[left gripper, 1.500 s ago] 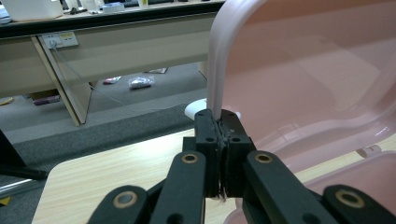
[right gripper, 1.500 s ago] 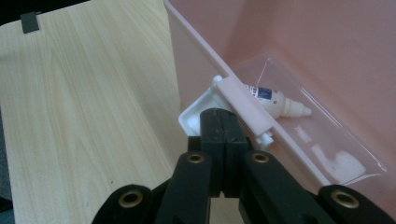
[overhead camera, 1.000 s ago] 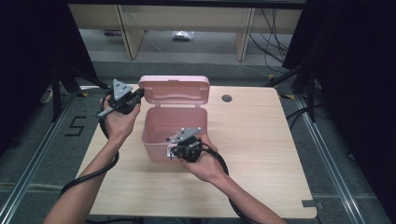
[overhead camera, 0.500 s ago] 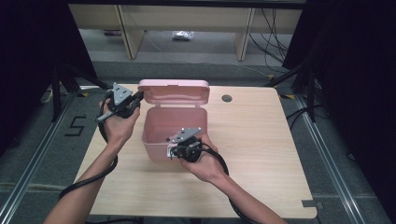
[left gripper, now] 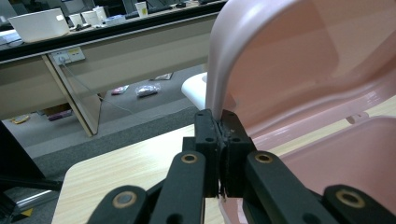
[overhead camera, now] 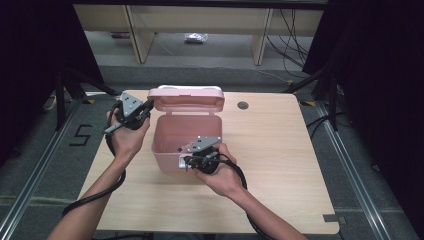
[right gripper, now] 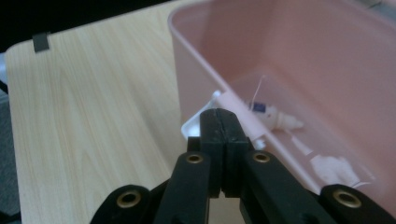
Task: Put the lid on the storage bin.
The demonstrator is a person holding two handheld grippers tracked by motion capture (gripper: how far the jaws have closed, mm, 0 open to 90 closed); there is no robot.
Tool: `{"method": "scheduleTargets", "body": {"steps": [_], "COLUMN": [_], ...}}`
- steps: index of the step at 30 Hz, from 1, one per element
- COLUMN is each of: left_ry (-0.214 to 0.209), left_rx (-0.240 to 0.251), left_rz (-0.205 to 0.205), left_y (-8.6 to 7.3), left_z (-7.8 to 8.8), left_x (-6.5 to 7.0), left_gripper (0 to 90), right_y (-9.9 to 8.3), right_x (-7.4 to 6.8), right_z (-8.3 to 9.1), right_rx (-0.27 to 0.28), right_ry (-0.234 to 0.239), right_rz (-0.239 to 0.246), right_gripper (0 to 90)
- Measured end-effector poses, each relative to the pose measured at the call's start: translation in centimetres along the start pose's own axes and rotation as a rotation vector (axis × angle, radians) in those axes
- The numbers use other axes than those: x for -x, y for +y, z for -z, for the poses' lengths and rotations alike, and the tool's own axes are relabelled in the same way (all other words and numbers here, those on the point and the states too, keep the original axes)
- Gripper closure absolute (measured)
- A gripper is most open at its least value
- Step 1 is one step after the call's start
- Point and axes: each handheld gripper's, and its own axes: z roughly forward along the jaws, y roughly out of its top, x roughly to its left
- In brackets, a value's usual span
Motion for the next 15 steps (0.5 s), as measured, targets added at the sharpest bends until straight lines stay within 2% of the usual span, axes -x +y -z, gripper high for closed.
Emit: {"method": "scheduleTargets", "body": {"steps": [1,4,5,8,10,12,15], "left_ry": [0.0,0.002,0.001,0.002,0.001,0.002,0.004], "left_rx": [-0.001,-0.001,-0.001,0.0,0.0,0.002,-0.001], "left_rz": [-0.004,-0.009,-0.011,-0.016,-0.019,-0.024,-0.035], "left_y": [0.0,-0.2,-0.3,-0.4,-0.5,-0.7,-0.9], "left_z": [0.1,0.3,0.3,0.5,0.6,0.8,1.0], "left_x": [0.0,0.1,0.1,0.2,0.3,0.4,0.5], "left_gripper": [87.6,87.6,87.6,87.5,87.5,87.5,87.4], "right_y": [0.1,0.3,0.4,0.3,0.4,0.4,0.5], "right_x": [0.3,1.2,1.4,2.7,3.1,3.8,4.5], "right_z": [0.3,1.2,1.4,1.9,2.4,2.9,3.5], "right_rx": [0.014,0.034,0.033,0.058,0.074,0.089,0.101], "right_ry": [-0.005,-0.028,-0.043,-0.066,-0.081,-0.099,-0.115], "right_rz": [0.011,-0.016,-0.042,-0.035,-0.072,-0.064,-0.092], "right_gripper": [90.0,90.0,90.0,90.0,90.0,90.0,90.0]}}
